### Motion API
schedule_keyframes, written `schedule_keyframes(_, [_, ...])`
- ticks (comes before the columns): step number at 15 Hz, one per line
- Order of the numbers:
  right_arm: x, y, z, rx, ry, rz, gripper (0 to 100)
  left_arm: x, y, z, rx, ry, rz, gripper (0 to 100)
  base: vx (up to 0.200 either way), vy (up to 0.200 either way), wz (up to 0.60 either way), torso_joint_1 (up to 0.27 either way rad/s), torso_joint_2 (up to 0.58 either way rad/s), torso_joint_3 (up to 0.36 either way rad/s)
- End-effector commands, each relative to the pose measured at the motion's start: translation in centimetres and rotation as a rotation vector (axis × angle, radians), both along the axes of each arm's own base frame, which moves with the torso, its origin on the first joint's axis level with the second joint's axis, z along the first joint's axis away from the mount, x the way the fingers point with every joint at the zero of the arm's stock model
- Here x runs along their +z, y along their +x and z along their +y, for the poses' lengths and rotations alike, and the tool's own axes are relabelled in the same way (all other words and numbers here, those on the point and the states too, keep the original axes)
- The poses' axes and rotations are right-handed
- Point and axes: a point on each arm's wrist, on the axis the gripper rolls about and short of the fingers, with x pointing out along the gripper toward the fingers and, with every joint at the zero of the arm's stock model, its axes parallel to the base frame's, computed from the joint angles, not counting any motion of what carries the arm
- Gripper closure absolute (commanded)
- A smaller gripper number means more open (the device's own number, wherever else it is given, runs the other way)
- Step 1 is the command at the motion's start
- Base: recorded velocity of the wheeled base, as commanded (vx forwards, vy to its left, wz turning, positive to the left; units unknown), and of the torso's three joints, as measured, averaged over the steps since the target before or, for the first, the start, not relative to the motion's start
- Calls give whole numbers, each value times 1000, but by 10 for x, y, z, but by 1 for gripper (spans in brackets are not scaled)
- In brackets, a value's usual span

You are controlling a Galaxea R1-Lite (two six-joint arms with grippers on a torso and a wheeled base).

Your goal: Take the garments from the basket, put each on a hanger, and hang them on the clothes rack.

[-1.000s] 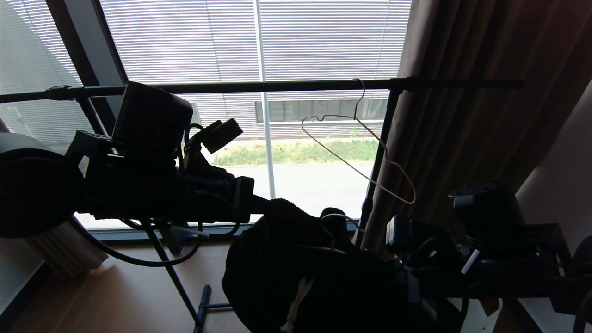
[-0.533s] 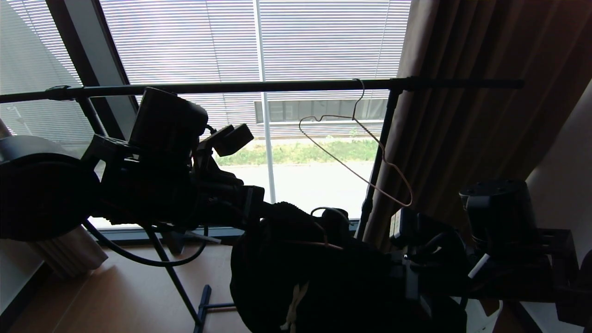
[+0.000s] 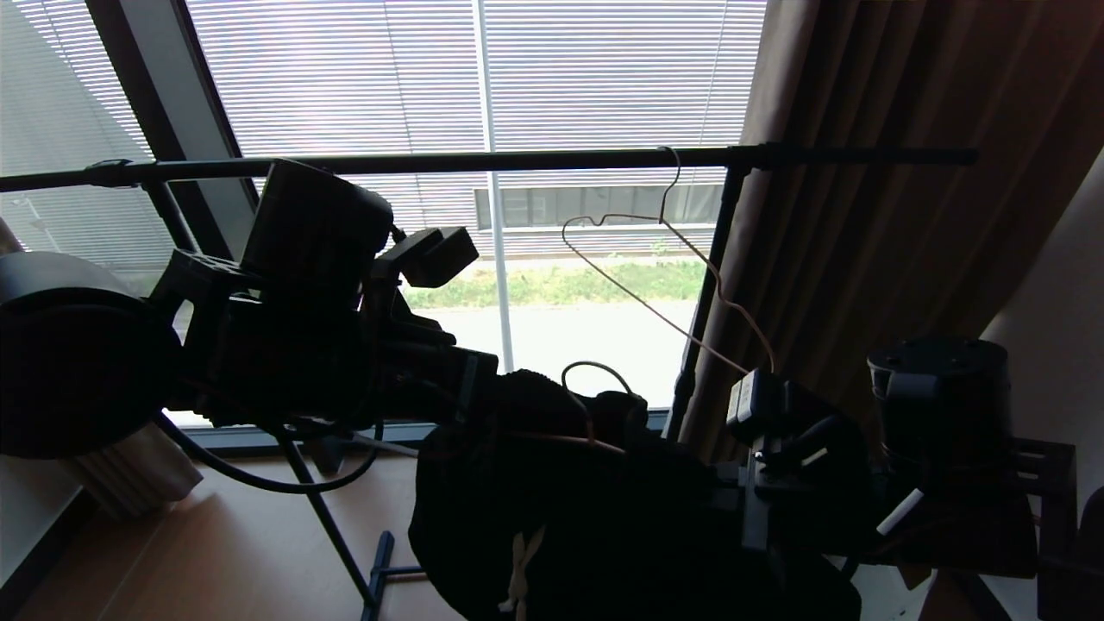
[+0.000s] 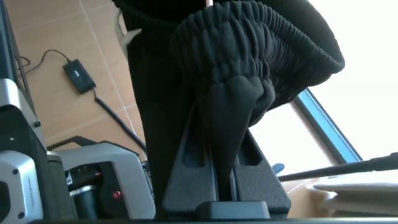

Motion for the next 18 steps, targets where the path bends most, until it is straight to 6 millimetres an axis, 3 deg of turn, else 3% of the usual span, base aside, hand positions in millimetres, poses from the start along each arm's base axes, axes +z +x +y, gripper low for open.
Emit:
schedule_keyframes(1, [-1,1,1,5,23,8,100,9,-8,3,-8,-7,-36,100,0,0,0,0,0,0])
schedule_keyframes(12, [12,5,3,-24,256,11,100,22,-24,14,-10,39,-147,100,0,0,0,0,0,0])
schedule_keyframes(18, [19,7,4,-45,357,19,100,18,-30,11,-47,55,-150,100,0,0,0,0,0,0])
